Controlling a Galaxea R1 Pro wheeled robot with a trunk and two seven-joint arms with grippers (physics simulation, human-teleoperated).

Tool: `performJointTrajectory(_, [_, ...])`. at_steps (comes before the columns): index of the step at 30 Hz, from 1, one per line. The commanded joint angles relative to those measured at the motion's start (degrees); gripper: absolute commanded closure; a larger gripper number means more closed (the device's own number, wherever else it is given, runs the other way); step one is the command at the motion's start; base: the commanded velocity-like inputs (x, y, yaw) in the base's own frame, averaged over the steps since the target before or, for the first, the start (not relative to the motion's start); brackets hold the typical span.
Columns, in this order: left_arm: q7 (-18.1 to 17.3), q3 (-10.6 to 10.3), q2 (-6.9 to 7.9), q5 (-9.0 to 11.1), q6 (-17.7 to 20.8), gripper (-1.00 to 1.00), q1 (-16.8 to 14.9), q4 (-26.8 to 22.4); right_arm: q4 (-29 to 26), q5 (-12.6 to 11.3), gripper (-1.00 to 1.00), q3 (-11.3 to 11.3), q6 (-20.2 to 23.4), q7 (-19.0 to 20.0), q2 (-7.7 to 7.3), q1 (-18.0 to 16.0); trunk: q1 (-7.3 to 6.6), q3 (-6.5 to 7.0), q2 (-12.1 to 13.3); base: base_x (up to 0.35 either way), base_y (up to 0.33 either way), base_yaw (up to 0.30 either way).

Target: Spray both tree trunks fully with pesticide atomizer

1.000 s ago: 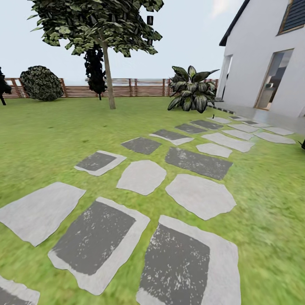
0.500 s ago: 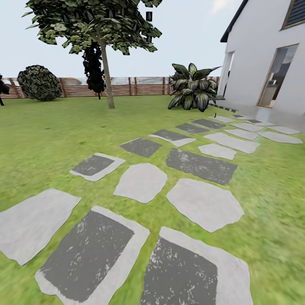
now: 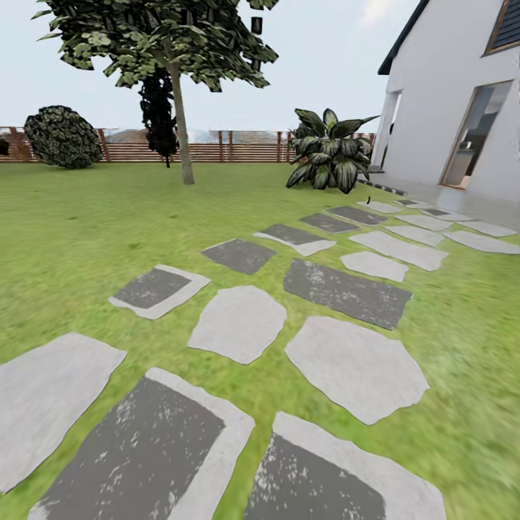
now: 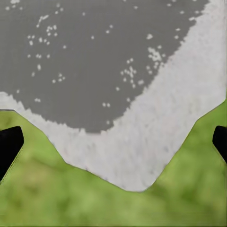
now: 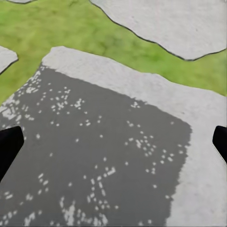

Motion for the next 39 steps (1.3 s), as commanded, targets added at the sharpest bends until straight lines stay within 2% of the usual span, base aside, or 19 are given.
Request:
performJointTrajectory(1, [0.0,0.0,0.00,0.0,0.0,-1.00,0.0,0.0,0.0,0.0,-1.00,0.0,0.0,0.0,0.00,0.0,0.00,0.00,0.0,0.340,0.000,-0.133])
performJointTrajectory(11, [0.0,0.0,0.00,0.0,0.0,-1.00,0.0,0.0,0.0,0.0,-1.00,0.0,0.0,0.0,0.00,0.0,0.00,0.00,0.0,0.340,0.000,-0.207])
performJointTrajectory(39, [0.0,0.0,0.00,0.0,0.0,-1.00,0.0,0.0,0.0,0.0,-1.00,0.0,0.0,0.0,0.00,0.0,0.00,0.00,0.0,0.340,0.000,-0.005])
